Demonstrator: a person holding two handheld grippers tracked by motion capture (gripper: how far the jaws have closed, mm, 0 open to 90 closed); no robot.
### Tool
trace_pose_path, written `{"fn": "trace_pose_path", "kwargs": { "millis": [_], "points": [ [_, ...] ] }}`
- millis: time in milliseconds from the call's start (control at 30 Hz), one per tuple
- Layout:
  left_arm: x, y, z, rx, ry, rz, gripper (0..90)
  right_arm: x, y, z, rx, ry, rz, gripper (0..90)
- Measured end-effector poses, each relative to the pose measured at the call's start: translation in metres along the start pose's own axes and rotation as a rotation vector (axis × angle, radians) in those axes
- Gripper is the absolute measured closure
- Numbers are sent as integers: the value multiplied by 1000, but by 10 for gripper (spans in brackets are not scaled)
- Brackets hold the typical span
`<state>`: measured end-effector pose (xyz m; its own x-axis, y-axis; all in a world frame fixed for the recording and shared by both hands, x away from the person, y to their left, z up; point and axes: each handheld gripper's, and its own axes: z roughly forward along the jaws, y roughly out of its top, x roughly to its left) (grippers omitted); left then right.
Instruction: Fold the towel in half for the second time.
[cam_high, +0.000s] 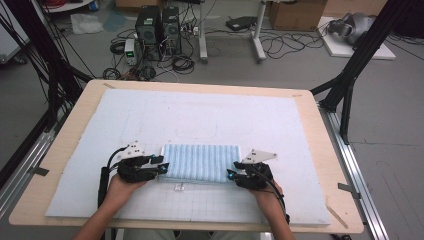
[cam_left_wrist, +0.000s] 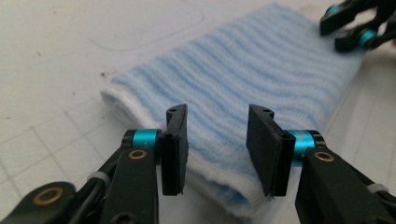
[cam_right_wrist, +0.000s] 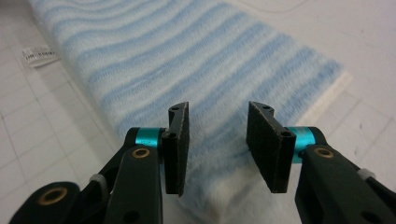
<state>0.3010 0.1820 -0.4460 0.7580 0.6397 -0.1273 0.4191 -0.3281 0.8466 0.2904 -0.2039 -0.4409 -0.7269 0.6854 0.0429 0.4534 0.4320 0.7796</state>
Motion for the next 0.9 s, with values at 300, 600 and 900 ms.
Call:
{"fn": "trace_pose_path", "kwargs": {
  "millis": [300, 600, 900],
  "points": [
    [6, 0, -12, -81, 41, -33, 513, -7, -2, -24, -96, -48, 53, 458],
    [25, 3, -43, -265, 155, -108, 262, -19, -12, -61, -138, -209, 100, 184],
    [32, -3, -59, -301, 153, -93, 194, -29, -18, -75, -151, -241, 113, 115]
  ]
}}
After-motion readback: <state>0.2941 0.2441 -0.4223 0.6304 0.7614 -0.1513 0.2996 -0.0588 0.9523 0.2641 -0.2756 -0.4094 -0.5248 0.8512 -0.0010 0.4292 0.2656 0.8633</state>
